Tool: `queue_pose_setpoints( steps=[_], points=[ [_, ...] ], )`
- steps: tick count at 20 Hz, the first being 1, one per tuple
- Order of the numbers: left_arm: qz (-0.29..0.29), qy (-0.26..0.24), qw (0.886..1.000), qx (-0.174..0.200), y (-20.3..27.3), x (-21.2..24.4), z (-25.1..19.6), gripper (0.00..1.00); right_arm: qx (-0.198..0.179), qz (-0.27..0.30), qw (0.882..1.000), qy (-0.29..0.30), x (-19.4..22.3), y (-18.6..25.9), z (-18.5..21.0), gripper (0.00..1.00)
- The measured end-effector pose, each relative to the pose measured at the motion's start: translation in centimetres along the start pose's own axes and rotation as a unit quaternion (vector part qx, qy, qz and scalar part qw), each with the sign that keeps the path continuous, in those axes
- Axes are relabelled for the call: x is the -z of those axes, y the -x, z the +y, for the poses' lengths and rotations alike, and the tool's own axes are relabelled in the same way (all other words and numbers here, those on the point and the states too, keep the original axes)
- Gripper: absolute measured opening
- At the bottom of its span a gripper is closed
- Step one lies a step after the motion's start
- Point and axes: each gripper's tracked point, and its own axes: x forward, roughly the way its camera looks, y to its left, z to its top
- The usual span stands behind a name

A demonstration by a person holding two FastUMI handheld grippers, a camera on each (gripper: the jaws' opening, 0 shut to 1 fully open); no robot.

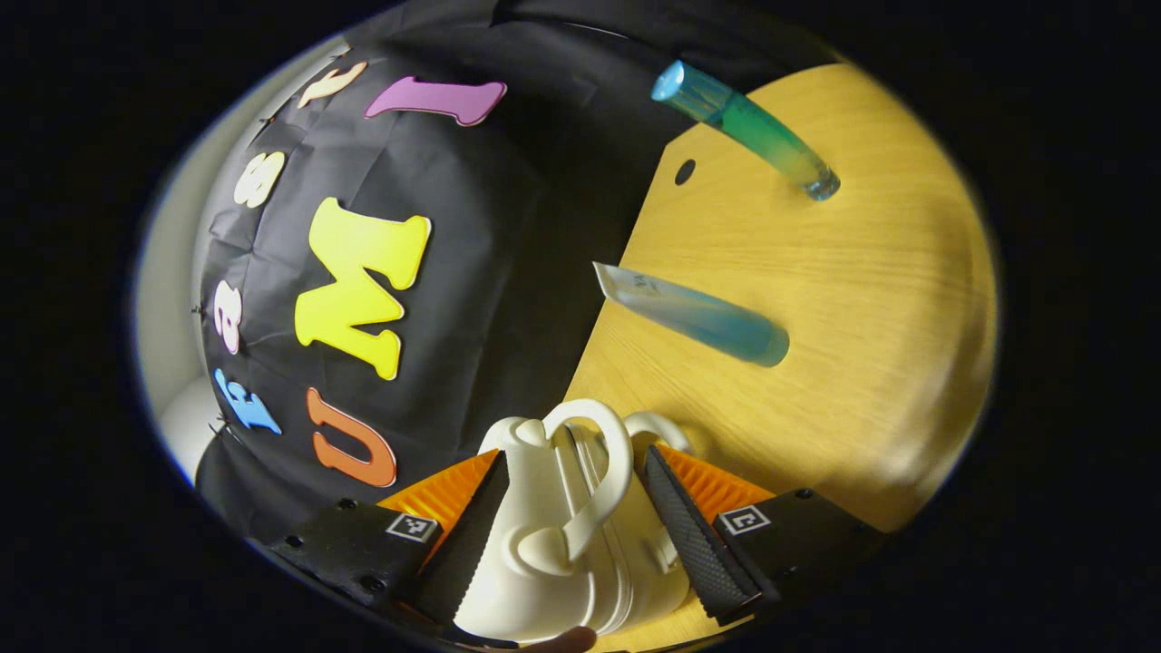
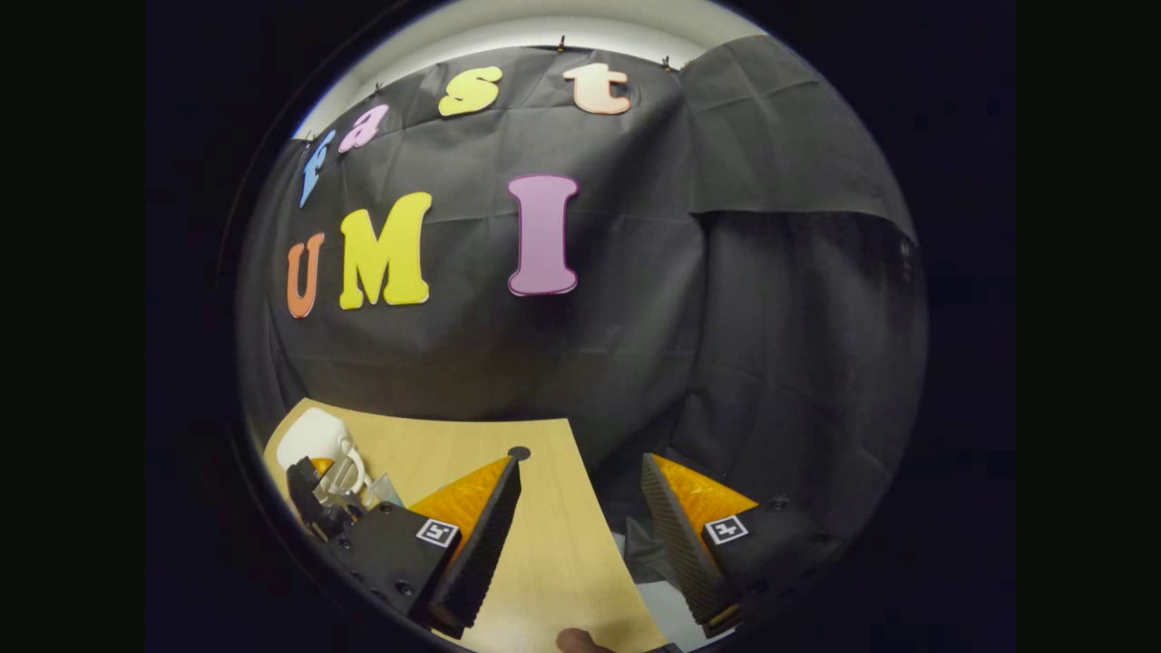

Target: First open the suitcase, pack the skin care products into it, and then close the suitcase.

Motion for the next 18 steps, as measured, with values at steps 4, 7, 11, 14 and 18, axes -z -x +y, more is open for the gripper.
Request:
queue_pose_setpoints(
  steps=[4,7,11,14,18],
  points=[
    [0.028,-0.032,0.999,0.006,-0.9,1.4,-0.7,0.70,0.003,-0.009,0.999,0.031,-0.1,0.7,0.4,0.80],
    [0.037,-0.037,0.999,0.014,-1.1,2.2,-1.0,0.47,0.005,-0.015,0.999,0.033,-0.8,1.6,1.9,0.80],
    [0.049,-0.076,0.996,0.017,-1.1,2.2,-0.2,0.24,0.012,-0.027,0.999,0.044,-1.4,2.2,3.8,0.80],
    [0.037,-0.063,0.997,0.028,-1.2,1.9,0.0,0.08,0.024,-0.027,0.998,0.045,-1.5,2.8,4.7,0.80],
    [0.027,-0.022,0.998,0.050,-0.6,1.8,1.4,0.03,0.036,-0.036,0.997,0.053,-1.9,4.1,6.2,0.80]
  ],
)
